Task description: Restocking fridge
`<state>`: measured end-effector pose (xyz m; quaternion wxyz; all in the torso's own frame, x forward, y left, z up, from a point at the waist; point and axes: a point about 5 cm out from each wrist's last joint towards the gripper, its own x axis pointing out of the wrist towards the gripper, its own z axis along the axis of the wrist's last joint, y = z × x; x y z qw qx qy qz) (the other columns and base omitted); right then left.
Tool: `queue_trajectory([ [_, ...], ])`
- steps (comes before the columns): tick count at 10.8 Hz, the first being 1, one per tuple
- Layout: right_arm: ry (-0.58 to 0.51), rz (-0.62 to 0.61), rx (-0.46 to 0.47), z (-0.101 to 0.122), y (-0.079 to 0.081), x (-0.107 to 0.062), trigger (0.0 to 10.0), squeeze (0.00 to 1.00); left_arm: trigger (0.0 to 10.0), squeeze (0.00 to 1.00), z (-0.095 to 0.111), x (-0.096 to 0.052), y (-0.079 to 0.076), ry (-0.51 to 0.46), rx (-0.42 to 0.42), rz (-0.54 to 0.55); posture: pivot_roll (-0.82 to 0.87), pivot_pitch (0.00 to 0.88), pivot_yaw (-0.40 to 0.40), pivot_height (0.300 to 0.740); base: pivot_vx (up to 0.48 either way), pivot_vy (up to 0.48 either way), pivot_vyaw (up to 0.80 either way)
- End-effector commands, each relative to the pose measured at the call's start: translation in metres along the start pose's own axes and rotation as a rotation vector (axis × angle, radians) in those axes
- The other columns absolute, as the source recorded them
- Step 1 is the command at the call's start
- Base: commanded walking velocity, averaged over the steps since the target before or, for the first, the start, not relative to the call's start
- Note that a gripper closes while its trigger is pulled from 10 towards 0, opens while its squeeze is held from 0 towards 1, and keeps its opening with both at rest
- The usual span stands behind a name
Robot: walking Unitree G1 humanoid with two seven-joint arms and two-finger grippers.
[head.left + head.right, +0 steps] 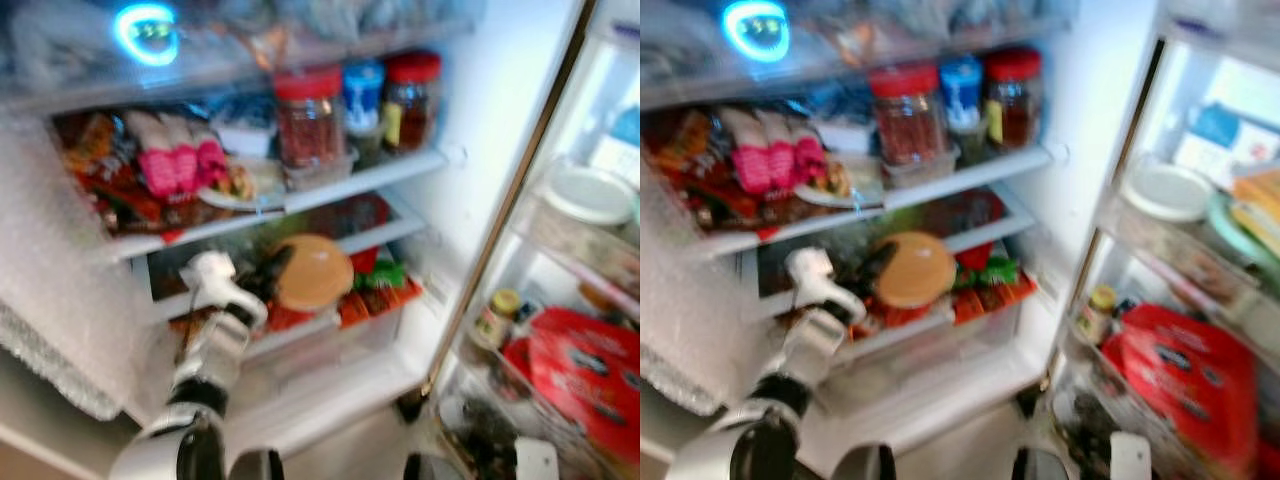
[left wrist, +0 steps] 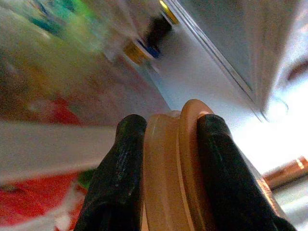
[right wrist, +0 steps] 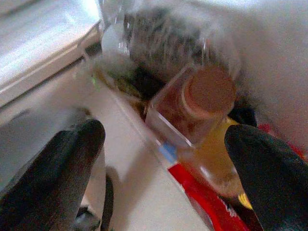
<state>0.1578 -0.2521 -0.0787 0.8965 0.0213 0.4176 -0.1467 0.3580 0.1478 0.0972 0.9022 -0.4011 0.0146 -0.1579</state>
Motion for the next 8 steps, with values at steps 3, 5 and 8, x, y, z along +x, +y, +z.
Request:
queue_trajectory([
  [3, 0.002, 0.003, -0.002, 0.000, 0.000, 0.000, 10.0, 0.00, 10.0, 0.00, 0.025, -0.001, 0.014, -0.141, -0.011, 0.160, 0.06, 0.000, -0.004, 0.596, 0.000, 0.000, 0.00],
  [5, 0.002, 0.004, -0.005, 0.000, 0.000, 0.000, 10.0, 0.00, 10.0, 0.00, 0.038, -0.002, 0.023, -0.211, -0.002, 0.309, 0.04, 0.000, -0.003, 0.596, 0.000, 0.000, 0.00],
  [8, 0.001, 0.007, -0.009, -0.001, 0.000, 0.000, 10.0, 0.00, 10.0, 0.00, 0.041, 0.010, 0.015, -0.198, -0.020, 0.332, 0.01, 0.010, 0.007, 0.596, 0.000, 0.000, 0.00],
])
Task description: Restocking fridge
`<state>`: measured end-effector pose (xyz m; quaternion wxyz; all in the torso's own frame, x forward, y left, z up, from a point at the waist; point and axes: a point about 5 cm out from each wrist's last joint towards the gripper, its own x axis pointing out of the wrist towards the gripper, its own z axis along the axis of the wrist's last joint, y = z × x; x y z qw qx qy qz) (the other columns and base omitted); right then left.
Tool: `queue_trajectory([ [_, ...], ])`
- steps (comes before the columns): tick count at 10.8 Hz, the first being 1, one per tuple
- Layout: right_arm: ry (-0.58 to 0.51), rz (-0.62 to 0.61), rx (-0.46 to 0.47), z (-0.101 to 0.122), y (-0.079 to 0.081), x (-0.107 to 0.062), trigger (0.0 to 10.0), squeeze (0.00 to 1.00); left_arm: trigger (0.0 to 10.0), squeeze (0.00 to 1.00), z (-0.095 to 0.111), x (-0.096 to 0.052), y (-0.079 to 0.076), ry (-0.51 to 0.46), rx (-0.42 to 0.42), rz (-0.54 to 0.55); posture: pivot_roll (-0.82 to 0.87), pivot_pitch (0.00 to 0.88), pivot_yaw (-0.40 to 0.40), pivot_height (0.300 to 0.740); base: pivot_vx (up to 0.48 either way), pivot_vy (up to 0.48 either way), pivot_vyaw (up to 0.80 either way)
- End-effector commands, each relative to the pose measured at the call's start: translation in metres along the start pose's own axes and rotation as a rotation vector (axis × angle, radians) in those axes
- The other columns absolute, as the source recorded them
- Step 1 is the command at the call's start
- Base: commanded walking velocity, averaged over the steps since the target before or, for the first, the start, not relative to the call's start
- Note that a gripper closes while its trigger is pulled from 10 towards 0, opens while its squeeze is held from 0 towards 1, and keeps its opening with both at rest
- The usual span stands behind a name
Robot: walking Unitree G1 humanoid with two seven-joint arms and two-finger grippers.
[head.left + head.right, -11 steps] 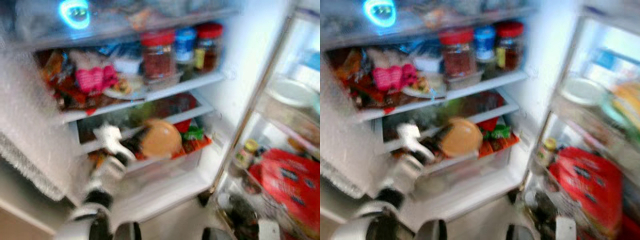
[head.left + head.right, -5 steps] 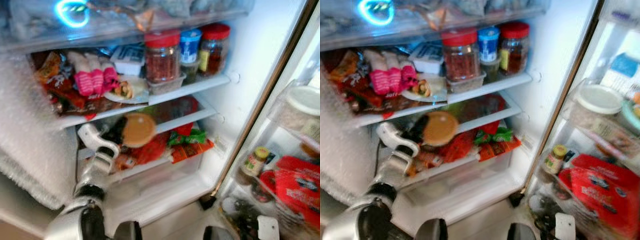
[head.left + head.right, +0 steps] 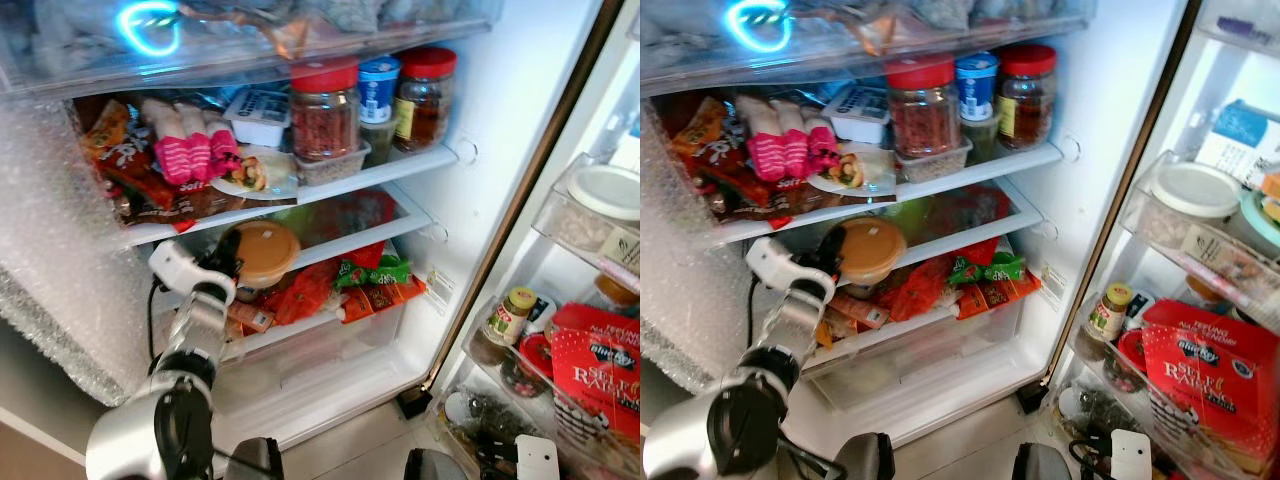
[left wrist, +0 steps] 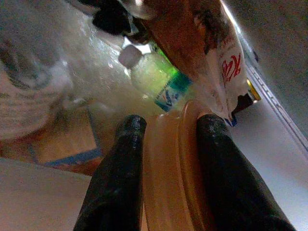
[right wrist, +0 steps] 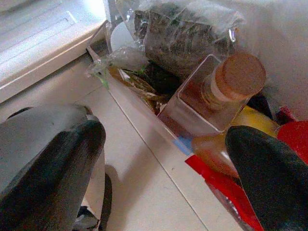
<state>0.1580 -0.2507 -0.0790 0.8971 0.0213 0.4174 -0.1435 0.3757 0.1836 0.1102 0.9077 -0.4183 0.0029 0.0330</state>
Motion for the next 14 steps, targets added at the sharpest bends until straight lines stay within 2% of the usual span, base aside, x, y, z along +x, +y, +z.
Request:
queue_trajectory([
  [1, 0.002, 0.001, -0.006, -0.002, -0.001, -0.001, 10.0, 0.00, 10.0, 0.00, 0.005, 0.006, -0.011, -0.021, -0.029, 0.000, -0.01, 0.010, 0.013, 0.596, 0.000, 0.000, 0.00],
  [5, 0.005, -0.008, 0.002, -0.014, -0.001, -0.005, 10.0, 0.00, 10.0, 0.00, 0.009, 0.014, -0.023, -0.001, -0.019, 0.020, -0.08, 0.083, 0.054, 0.596, 0.000, 0.000, 0.00],
  [8, 0.016, -0.024, 0.026, -0.025, -0.002, -0.010, 10.0, 0.00, 10.0, 0.00, 0.018, 0.014, -0.018, -0.030, -0.009, 0.061, -0.11, 0.124, 0.073, 0.596, 0.000, 0.000, 0.00],
  [11, 0.042, -0.035, 0.017, -0.038, -0.008, -0.015, 10.0, 0.00, 10.0, 0.00, 0.041, 0.016, -0.012, -0.130, -0.056, 0.141, -0.12, 0.160, 0.056, 0.596, 0.000, 0.000, 0.00],
  [14, 0.051, -0.041, 0.007, -0.044, -0.013, -0.018, 10.0, 0.00, 10.0, 0.00, 0.053, 0.014, -0.003, -0.197, -0.061, 0.212, -0.13, 0.182, 0.040, 0.596, 0.000, 0.000, 0.00],
])
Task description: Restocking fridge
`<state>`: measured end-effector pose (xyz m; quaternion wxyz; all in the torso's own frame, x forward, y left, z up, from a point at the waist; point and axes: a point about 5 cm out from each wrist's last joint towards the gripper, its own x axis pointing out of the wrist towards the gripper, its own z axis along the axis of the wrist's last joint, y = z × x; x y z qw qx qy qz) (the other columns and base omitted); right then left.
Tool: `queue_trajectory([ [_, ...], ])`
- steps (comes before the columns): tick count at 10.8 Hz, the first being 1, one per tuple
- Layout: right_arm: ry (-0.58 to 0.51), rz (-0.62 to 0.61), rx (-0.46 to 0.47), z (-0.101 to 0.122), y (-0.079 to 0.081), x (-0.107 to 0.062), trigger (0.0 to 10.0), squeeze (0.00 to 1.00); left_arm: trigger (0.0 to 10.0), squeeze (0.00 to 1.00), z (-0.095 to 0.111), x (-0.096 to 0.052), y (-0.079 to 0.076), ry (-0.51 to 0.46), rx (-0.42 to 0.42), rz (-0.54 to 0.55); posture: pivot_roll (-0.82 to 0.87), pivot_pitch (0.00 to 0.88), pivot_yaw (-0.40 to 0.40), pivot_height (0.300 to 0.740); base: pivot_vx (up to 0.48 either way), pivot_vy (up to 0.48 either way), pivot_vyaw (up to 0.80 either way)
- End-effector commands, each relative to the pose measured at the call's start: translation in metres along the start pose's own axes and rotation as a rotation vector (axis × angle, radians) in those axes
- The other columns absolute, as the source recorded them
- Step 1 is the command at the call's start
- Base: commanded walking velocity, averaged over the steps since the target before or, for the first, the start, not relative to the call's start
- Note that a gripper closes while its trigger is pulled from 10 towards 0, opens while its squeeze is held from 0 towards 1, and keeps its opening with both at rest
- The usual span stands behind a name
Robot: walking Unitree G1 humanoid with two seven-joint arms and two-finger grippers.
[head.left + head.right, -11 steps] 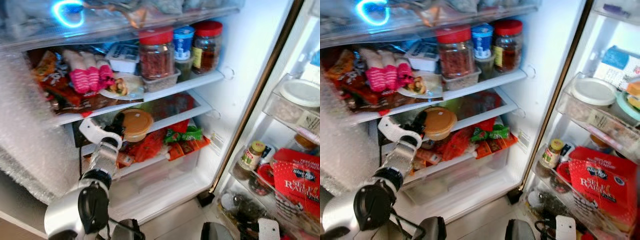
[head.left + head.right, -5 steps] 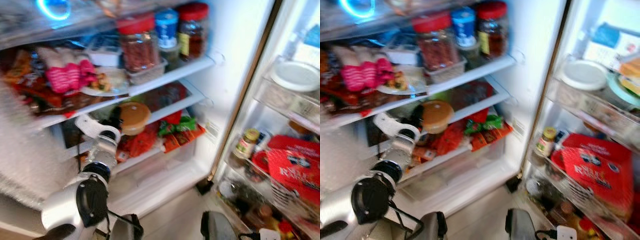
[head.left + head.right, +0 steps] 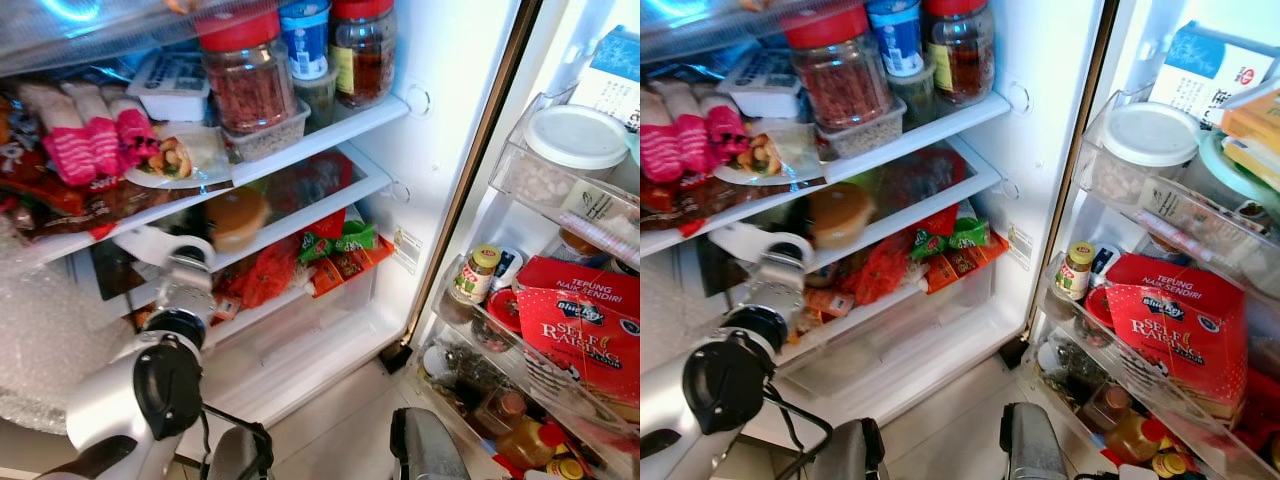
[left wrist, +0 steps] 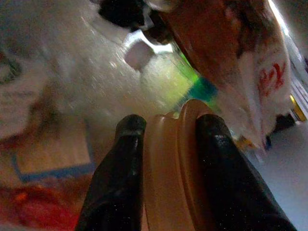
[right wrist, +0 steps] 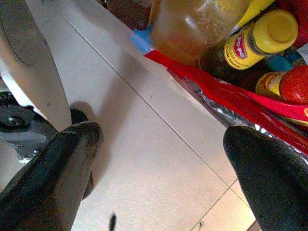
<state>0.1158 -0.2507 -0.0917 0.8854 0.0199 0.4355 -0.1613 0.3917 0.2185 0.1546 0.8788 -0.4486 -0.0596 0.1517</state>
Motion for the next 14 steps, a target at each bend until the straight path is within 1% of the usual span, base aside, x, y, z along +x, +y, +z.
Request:
queue_trajectory([
  [1, 0.009, -0.002, -0.003, -0.005, -0.003, -0.002, 10.0, 0.00, 10.0, 0.00, 0.004, -0.002, 0.015, -0.012, 0.037, 0.065, -0.13, 0.185, 0.037, 0.596, 0.000, 0.000, 0.00],
  [2, 0.008, 0.005, -0.010, -0.006, -0.003, -0.003, 10.0, 0.00, 10.0, 0.00, 0.009, -0.002, 0.021, -0.036, 0.046, 0.095, -0.12, 0.187, 0.035, 0.596, 0.000, 0.000, 0.00],
  [3, 0.007, 0.008, -0.013, -0.006, -0.003, -0.003, 10.0, 0.00, 10.0, 1.00, 0.010, -0.002, 0.022, -0.037, 0.042, 0.095, -0.12, 0.194, 0.036, 0.596, 0.000, 0.000, 0.00],
  [4, 0.005, 0.010, -0.012, -0.006, -0.002, -0.003, 10.0, 0.00, 10.0, 1.00, 0.009, -0.003, 0.022, -0.038, 0.043, 0.096, -0.12, 0.194, 0.037, 0.596, 0.000, 0.000, 0.00],
  [5, 0.003, 0.012, -0.011, -0.006, -0.001, -0.003, 10.0, 0.00, 10.0, 1.00, 0.007, -0.003, 0.020, -0.035, 0.014, 0.085, -0.12, 0.195, 0.040, 0.596, 0.000, 0.000, 0.00],
  [6, 0.001, 0.011, -0.010, -0.006, -0.001, -0.003, 10.0, 0.00, 10.0, 1.00, 0.006, -0.003, 0.020, -0.034, 0.002, 0.087, -0.12, 0.195, 0.041, 0.596, 0.000, 0.000, 0.00],
  [7, 0.001, 0.009, -0.009, -0.006, -0.001, -0.003, 10.0, 0.00, 10.0, 1.00, 0.003, -0.004, 0.023, -0.020, -0.048, 0.098, -0.12, 0.195, 0.042, 0.596, 0.000, 0.000, 0.00],
  [8, 0.001, 0.008, -0.008, -0.006, -0.001, -0.003, 10.0, 0.00, 10.0, 1.00, 0.001, -0.004, 0.021, -0.013, -0.059, 0.069, -0.12, 0.195, 0.042, 0.596, 0.000, 0.000, 0.00],
  [10, 0.002, 0.006, -0.009, -0.006, -0.001, -0.003, 10.0, 0.00, 10.0, 1.00, -0.001, -0.004, 0.015, -0.012, -0.057, 0.014, -0.11, 0.194, 0.043, 0.596, 0.000, 0.000, 0.00],
  [12, 0.002, 0.010, -0.012, -0.006, 0.000, -0.003, 10.0, 0.00, 10.0, 1.00, -0.001, -0.005, 0.014, -0.023, -0.095, -0.024, -0.11, 0.196, 0.043, 0.596, 0.000, 0.000, 0.00],
  [13, 0.002, 0.011, -0.013, -0.006, 0.000, -0.003, 10.0, 0.00, 10.0, 0.54, -0.003, -0.006, 0.012, -0.018, -0.089, -0.061, -0.11, 0.196, 0.043, 0.596, 0.000, 0.000, 0.00],
  [14, 0.000, 0.012, -0.014, -0.006, 0.000, -0.003, 10.0, 0.00, 10.0, 0.00, -0.006, -0.008, 0.011, -0.018, -0.045, -0.090, -0.11, 0.199, 0.043, 0.596, 0.000, 0.000, 0.00],
])
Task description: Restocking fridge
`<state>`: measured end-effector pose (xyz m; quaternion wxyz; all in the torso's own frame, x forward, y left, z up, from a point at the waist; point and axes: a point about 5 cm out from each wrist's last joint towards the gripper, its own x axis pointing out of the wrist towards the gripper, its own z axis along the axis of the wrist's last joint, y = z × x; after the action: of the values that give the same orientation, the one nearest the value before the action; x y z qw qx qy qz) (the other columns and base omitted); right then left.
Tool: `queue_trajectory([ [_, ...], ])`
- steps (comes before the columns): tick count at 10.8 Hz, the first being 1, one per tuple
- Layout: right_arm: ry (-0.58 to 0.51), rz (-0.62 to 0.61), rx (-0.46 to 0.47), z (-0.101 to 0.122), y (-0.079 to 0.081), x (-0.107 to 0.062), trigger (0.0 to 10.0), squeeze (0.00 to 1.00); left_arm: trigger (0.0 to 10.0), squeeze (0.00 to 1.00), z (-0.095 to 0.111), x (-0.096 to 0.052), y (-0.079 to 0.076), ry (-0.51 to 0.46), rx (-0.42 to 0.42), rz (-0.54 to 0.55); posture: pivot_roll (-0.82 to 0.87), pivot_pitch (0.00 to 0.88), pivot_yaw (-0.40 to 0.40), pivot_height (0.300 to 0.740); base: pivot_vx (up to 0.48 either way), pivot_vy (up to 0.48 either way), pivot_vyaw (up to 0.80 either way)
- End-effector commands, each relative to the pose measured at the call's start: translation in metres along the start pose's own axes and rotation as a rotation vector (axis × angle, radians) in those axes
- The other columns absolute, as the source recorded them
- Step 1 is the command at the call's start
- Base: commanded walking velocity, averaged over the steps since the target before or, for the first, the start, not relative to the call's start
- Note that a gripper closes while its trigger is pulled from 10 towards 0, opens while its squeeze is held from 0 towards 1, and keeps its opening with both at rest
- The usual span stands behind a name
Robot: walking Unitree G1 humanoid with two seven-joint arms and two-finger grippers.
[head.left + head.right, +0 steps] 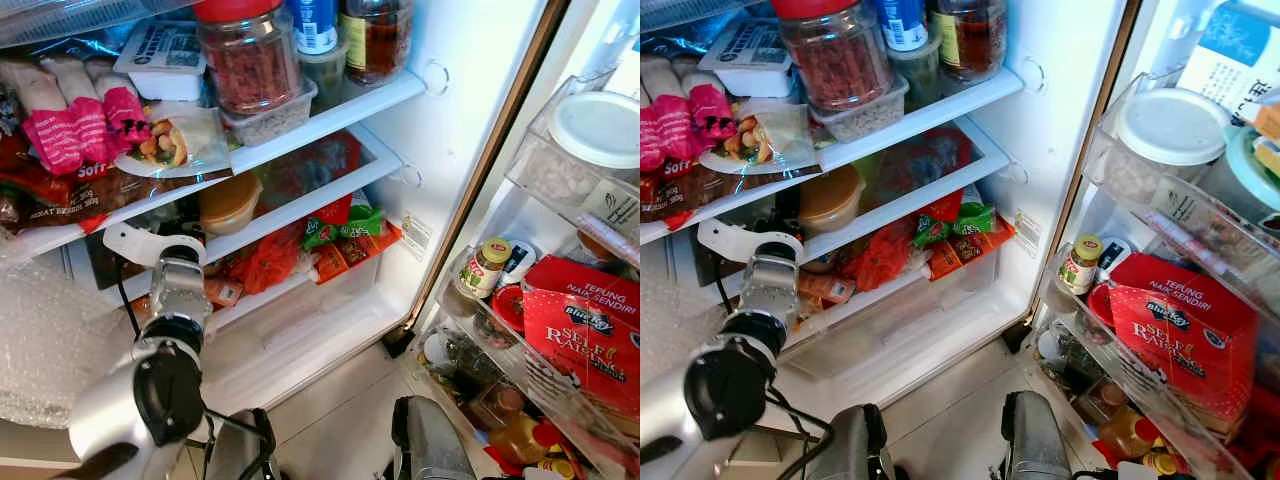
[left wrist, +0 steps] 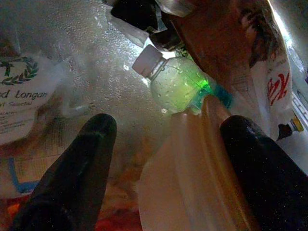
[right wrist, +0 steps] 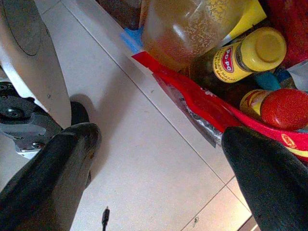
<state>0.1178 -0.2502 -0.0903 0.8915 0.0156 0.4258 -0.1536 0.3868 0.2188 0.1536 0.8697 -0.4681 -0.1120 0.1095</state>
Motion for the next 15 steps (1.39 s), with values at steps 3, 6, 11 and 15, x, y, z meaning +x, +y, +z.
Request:
queue_trajectory([
  [3, 0.021, 0.000, -0.003, -0.007, -0.001, -0.002, 10.0, 0.00, 10.0, 0.00, -0.006, -0.010, 0.015, 0.022, 0.032, 0.005, -0.10, 0.196, 0.045, 0.596, 0.000, 0.000, 0.00],
  [6, 0.011, -0.006, 0.002, -0.005, 0.001, -0.002, 10.0, 0.00, 10.0, 0.00, -0.003, -0.013, 0.018, 0.020, 0.058, -0.035, -0.09, 0.188, 0.054, 0.596, 0.000, 0.000, 0.00],
  [11, 0.004, -0.012, 0.001, -0.004, 0.003, -0.001, 10.0, 0.00, 10.0, 0.00, -0.009, -0.018, 0.014, 0.064, 0.034, -0.108, -0.08, 0.170, 0.066, 0.596, 0.000, 0.000, 0.00],
  [15, 0.005, -0.007, 0.000, -0.003, 0.004, -0.001, 10.0, 0.00, 10.0, 0.00, -0.013, -0.013, -0.005, 0.084, 0.063, -0.175, -0.08, 0.164, 0.064, 0.596, 0.000, 0.000, 0.00],
])
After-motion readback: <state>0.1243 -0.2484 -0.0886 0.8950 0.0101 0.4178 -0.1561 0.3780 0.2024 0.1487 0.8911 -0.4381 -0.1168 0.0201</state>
